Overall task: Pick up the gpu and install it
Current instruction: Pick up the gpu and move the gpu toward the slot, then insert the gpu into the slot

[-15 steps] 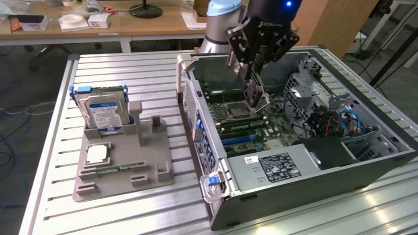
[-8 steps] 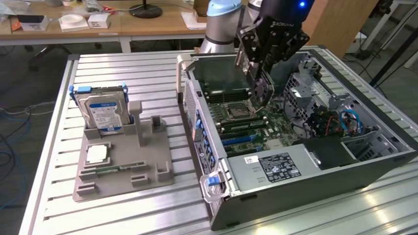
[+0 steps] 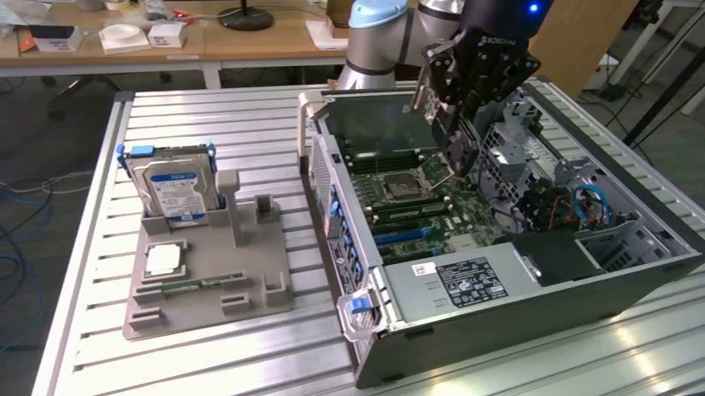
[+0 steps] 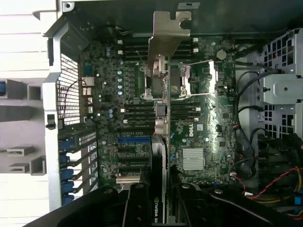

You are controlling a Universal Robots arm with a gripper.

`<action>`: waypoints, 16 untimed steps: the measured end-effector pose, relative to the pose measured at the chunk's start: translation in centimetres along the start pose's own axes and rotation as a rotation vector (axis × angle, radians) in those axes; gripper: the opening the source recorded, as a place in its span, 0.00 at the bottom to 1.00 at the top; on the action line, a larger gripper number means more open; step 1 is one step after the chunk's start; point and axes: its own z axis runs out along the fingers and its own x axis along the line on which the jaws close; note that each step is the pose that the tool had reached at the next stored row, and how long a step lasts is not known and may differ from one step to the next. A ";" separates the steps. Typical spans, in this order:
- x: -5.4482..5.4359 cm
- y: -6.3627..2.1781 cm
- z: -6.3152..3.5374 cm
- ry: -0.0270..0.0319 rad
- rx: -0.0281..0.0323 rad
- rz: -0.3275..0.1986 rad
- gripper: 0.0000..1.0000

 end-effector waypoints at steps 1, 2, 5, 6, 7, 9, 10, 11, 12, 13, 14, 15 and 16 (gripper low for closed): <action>-0.3 0.01 -0.01 0.0003 0.0001 0.000 0.26; -0.5 0.03 -0.02 0.0005 0.0001 0.000 0.26; -0.9 0.04 -0.02 0.0006 0.0000 0.000 0.26; -0.9 0.04 -0.02 0.0005 0.0000 0.000 0.26; -1.1 0.06 -0.02 0.0006 0.0000 0.000 0.26; -1.3 0.07 -0.03 0.0006 0.0001 0.000 0.26; -1.3 0.07 -0.03 0.0006 0.0001 0.000 0.26; -1.3 0.08 -0.02 0.0004 0.0001 0.000 0.26; -1.3 0.09 -0.02 0.0006 0.0003 0.000 0.26; -1.3 0.09 -0.02 0.0005 0.0004 0.000 0.26; -1.3 0.09 -0.02 0.0005 0.0005 0.000 0.26; -1.3 0.08 -0.03 0.0005 0.0005 0.000 0.26; -1.3 0.08 -0.03 0.0005 0.0005 0.000 0.26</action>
